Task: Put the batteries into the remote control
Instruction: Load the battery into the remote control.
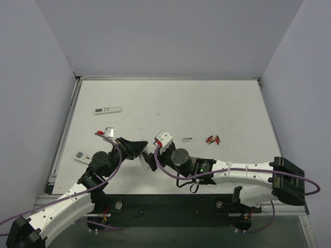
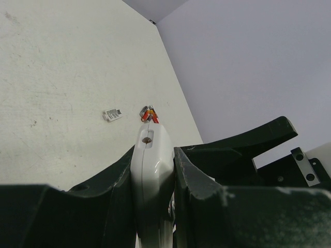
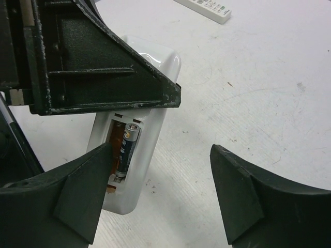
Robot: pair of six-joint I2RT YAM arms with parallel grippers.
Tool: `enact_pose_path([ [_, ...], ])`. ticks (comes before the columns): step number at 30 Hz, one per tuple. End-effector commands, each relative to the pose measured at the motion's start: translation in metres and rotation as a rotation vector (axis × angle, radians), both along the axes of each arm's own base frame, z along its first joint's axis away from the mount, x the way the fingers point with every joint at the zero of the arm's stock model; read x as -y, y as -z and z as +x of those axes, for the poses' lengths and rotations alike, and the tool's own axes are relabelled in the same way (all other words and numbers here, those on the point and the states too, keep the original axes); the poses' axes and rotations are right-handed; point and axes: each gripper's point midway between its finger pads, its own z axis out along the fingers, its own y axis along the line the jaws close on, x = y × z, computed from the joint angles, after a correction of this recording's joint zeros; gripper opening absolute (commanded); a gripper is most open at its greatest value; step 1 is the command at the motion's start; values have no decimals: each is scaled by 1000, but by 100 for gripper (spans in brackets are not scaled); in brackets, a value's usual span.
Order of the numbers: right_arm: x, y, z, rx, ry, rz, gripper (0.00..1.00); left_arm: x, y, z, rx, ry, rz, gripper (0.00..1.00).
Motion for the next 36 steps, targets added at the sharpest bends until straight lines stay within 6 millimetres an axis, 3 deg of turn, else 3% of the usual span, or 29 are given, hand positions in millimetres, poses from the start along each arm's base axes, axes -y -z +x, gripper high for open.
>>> enact_pose_path([
  [1, -11, -41, -22, 37, -148, 82, 72, 4, -43, 0, 89, 14, -60, 0],
  [6, -11, -60, -37, 46, -240, 101, 73, 4, -44, -1, 87, 17, -56, 0],
  [10, -9, -65, -51, 85, -337, 73, 72, 5, -46, -1, 86, 21, -55, 0],
  [15, -1, -76, -53, 209, -418, 0, 73, 8, -48, -4, 85, 48, -37, 0],
  [19, 7, -69, -61, 360, -583, -139, 75, 11, -49, -8, 83, 77, -23, 0],
  [24, 12, -81, -63, 388, -684, -138, 72, 16, -51, -14, 85, 124, -14, 0],
  [27, 13, -84, -63, 445, -719, -136, 66, 20, -52, -17, 80, 148, -1, 0],
  [28, 12, -87, -63, 474, -729, -136, 54, 21, -53, -18, 82, 159, 2, 0],
  [31, 8, -90, -60, 509, -734, -144, 43, 23, -56, -19, 84, 173, 2, 0],
  [36, 1, -91, -54, 524, -733, -147, 35, 27, -56, -20, 81, 196, 5, 0],
])
